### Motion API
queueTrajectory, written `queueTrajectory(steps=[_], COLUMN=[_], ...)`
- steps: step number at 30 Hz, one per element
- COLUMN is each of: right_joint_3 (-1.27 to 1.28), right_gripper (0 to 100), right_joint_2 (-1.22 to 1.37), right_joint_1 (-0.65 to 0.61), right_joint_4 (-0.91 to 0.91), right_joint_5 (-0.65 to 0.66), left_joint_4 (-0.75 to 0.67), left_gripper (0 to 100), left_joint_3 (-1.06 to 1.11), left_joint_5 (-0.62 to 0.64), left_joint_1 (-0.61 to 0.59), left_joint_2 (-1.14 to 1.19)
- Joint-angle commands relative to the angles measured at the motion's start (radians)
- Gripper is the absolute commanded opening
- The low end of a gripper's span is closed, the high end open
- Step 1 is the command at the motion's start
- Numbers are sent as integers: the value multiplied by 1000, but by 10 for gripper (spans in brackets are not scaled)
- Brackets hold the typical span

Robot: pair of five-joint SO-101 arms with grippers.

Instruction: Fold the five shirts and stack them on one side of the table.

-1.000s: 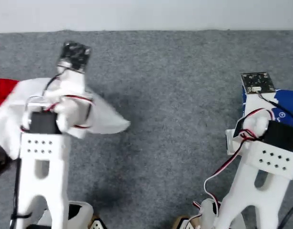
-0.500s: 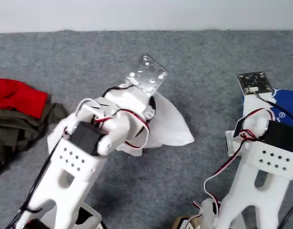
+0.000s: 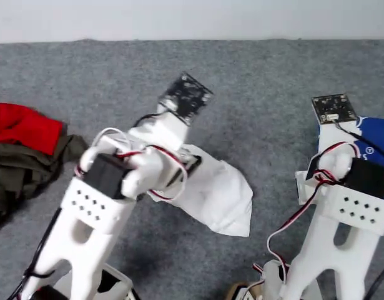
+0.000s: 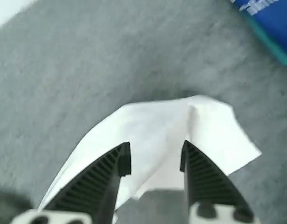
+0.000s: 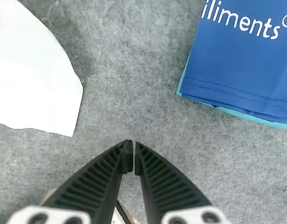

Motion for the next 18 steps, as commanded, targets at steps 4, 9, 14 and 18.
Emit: queueTrajectory(steps=[4,9,14,18], right_joint_3=[-6,-3,52,64], right_gripper=[20,20,20,20], right_joint_2=[-21,-18,41,79], right_joint_1=[-65,-243,-332,-337], right_joint_4=[39,39,39,39], right_joint_5=[6,6,6,5], left_joint_4=[130,219,178,63], left_gripper=[183,157,156,212], left_joint_3=[-36,81,306,467], left_joint_5=[-52,-213,-330,-402], left_joint_1=[-252,-411,-528,-597], left_joint_2=[-68,-71,-68,-68])
